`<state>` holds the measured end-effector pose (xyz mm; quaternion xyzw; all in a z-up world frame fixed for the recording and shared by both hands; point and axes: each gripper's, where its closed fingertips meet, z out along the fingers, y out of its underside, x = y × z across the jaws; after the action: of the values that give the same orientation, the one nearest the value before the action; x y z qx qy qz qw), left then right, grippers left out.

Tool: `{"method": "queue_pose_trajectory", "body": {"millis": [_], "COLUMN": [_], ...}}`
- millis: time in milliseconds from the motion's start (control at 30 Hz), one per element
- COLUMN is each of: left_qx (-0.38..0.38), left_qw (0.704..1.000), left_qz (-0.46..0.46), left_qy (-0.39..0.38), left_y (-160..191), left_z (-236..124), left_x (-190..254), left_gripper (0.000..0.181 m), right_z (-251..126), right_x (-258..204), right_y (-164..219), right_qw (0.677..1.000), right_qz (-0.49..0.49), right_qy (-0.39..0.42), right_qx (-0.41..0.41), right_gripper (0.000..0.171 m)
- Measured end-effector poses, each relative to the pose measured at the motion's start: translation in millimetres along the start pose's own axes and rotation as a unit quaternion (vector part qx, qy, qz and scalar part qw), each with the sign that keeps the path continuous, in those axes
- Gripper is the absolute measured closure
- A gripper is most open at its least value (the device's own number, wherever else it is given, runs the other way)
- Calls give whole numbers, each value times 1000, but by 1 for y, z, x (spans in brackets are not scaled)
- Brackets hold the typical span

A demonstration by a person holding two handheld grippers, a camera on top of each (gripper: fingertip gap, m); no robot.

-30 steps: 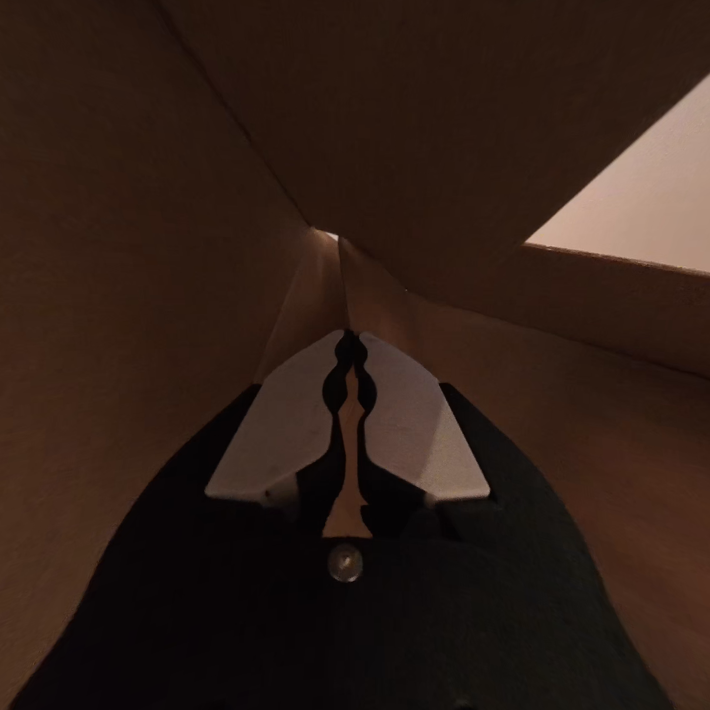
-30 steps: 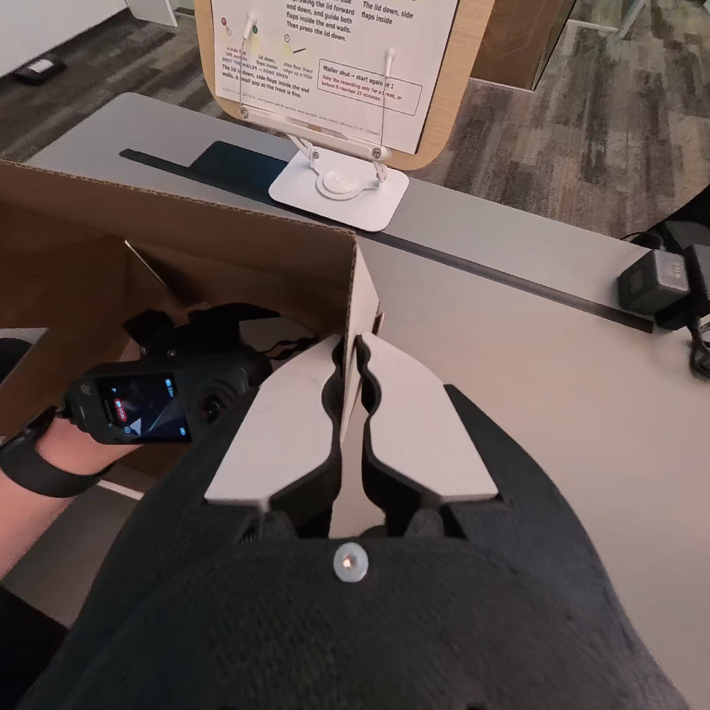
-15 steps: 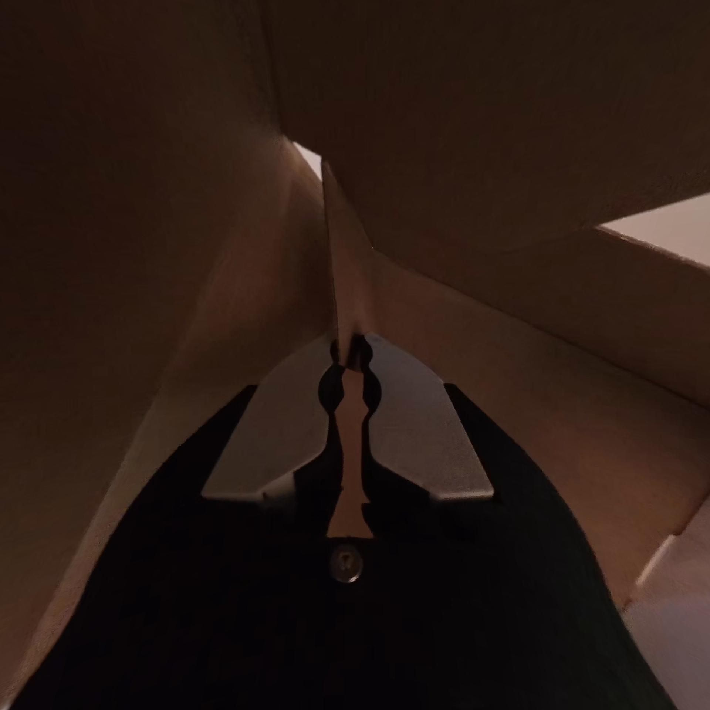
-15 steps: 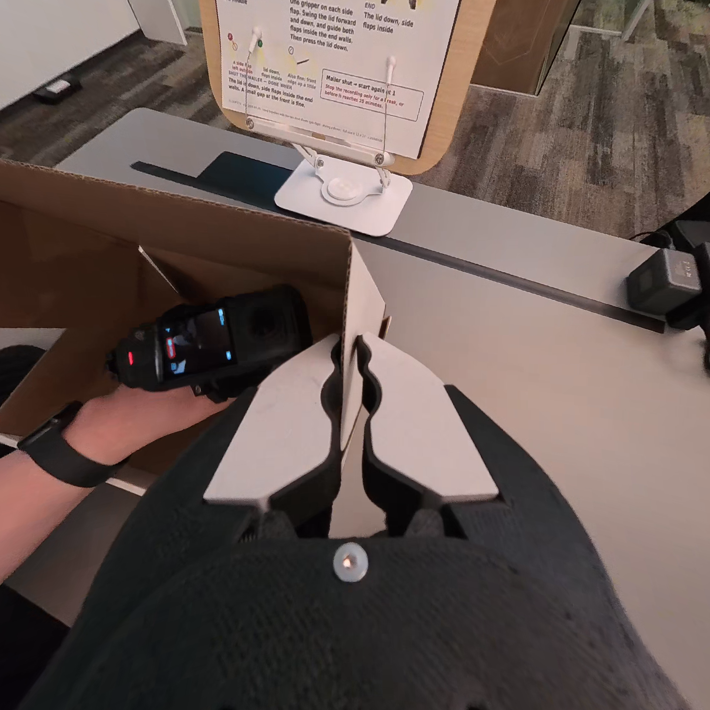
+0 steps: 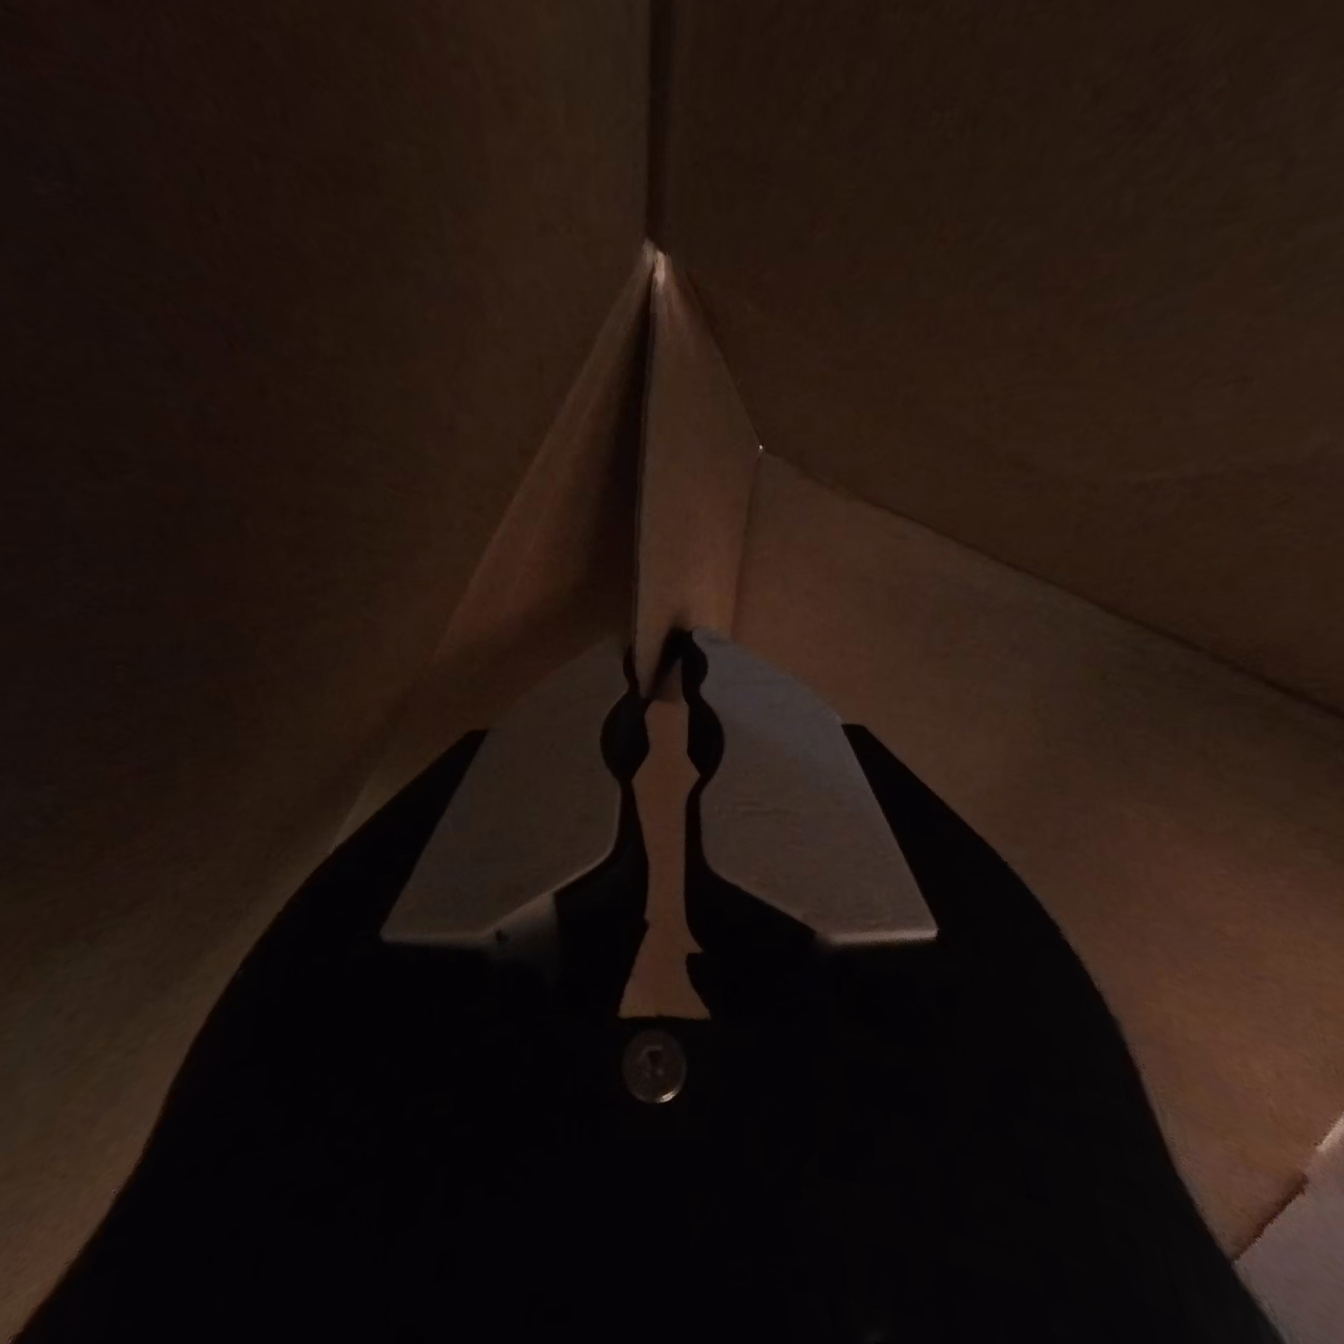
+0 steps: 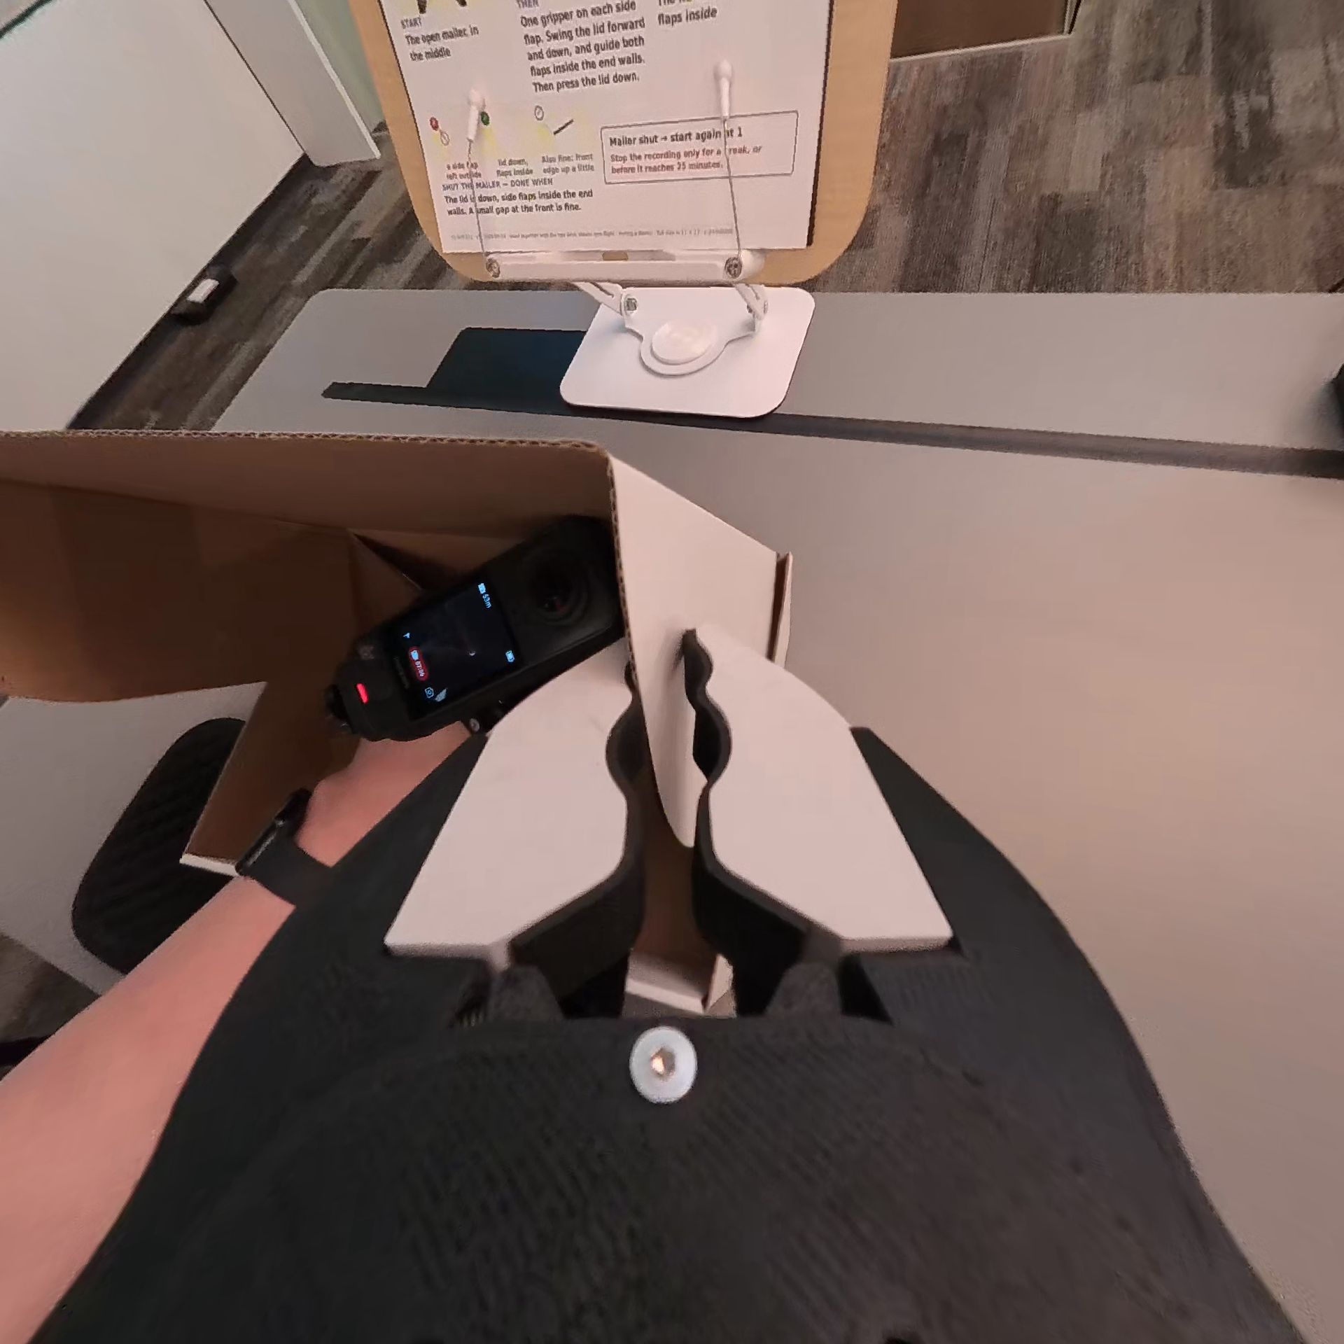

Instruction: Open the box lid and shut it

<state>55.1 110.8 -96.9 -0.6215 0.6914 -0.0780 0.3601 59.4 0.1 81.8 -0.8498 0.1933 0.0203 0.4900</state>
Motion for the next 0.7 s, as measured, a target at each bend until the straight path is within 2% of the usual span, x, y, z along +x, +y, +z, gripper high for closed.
{"method": "queue_pose_trajectory", "body": {"millis": [300, 400, 533, 633, 700], "left_qx": [28, 31, 79, 104, 134], "left_qw": [999, 998, 994, 993, 990], "left_qz": [33, 48, 62, 58, 35], "left_qy": [26, 3, -39, -24, -15], "left_y": [-7, -8, -25, -28, -26], "left_z": [-3, -6, -36, -68, -98], "left_x": [10, 5, -9, -2, 6], "left_gripper": [173, 170, 164, 155, 156], "right_z": [6, 8, 8, 10, 11], "right_x": [5, 6, 6, 7, 7], "right_y": [18, 24, 26, 26, 30], "right_qw": [1000, 999, 999, 999, 999], "right_qz": [24, 34, 34, 34, 30], "right_qy": [-16, -27, -33, -26, -20], "right_qx": [-4, -4, -3, -6, -12], "right_gripper": [160, 160, 158, 159, 159]}}
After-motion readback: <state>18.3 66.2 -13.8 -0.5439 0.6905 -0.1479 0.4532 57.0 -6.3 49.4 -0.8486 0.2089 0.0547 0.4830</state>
